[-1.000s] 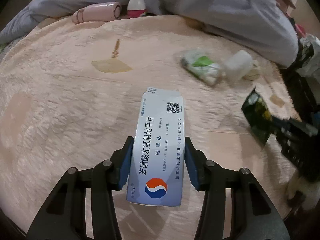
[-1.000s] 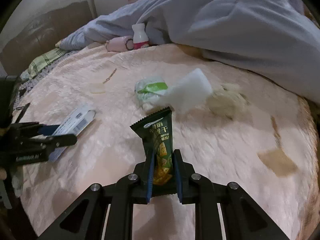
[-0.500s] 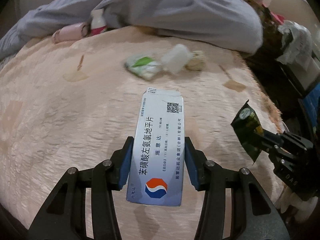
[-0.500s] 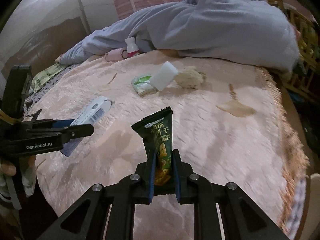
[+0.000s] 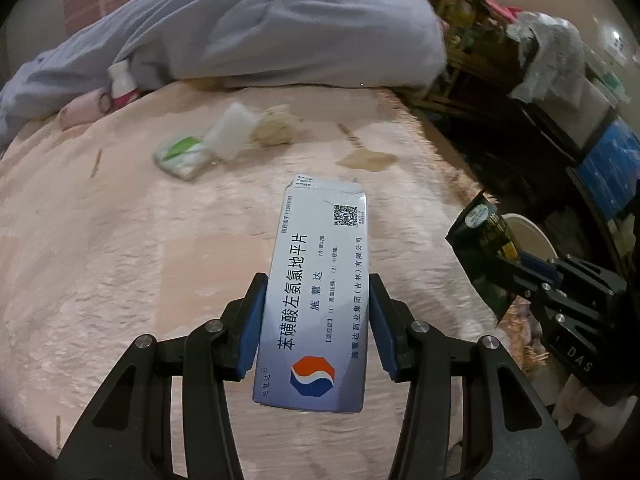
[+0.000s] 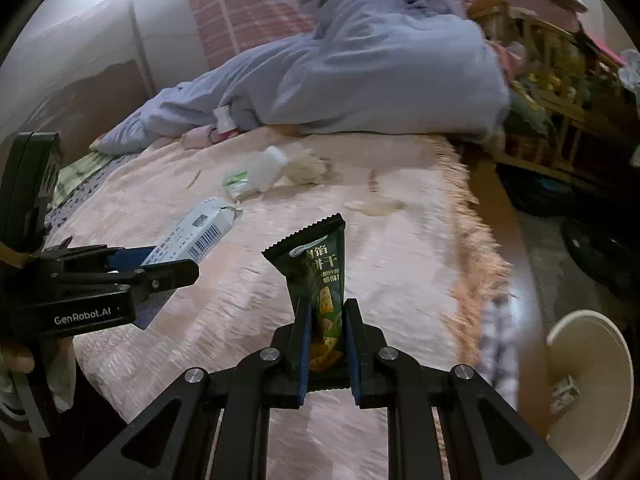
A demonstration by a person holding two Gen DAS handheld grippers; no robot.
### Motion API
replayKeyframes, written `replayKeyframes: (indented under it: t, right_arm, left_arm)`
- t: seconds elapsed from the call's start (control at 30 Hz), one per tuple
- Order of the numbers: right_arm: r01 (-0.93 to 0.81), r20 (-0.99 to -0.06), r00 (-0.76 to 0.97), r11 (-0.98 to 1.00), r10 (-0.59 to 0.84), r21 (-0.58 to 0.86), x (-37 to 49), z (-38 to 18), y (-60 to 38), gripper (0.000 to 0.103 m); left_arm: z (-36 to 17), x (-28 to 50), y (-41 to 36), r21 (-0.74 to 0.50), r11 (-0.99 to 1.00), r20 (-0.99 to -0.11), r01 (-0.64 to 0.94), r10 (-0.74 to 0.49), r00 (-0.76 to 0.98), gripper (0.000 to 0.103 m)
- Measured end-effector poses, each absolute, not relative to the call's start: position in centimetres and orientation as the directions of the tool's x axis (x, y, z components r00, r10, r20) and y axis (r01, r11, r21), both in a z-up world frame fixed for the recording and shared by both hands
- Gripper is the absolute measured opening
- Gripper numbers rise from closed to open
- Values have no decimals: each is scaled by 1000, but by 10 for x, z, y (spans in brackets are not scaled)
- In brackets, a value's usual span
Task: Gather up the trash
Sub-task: 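Carry the medicine box and snack wrapper over the white bucket with both tools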
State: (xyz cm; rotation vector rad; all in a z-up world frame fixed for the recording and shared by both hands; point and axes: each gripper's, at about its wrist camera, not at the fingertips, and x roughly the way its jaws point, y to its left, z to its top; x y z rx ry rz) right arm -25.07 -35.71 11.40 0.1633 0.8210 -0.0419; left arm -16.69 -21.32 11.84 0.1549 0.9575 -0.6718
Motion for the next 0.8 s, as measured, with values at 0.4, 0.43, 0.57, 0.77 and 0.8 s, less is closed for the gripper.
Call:
replayKeyframes:
  t: [0.4,0.43,0.57,0.77,0.8]
  right_arm:
    - [211,-723,688,970,-62,118,-301,123,-414,15]
    - [221,-724,686,968,-69,117,-305,123,-419,15]
    - [258,-726,681,960,-96,114,-319,122,-438,15]
    - [308,-733,668,945,-132,110,-338,119,-465,15]
    - [319,-734,665,941,-138,111,-342,118,-471,15]
  left_arm:
    - [123,-201,-282,-159,720,-790,676,-504,351,46]
    - [123,-204,-286,-158,715,-789,680,-506,348,46]
    - [123,-215,-308,-153,693,-789,705,-515,335,46]
    - [122,-230,-339,-145,659,-790,738,-527,315,46]
    - [122,-232,-343,-144,654,-790,743,-528,312,46]
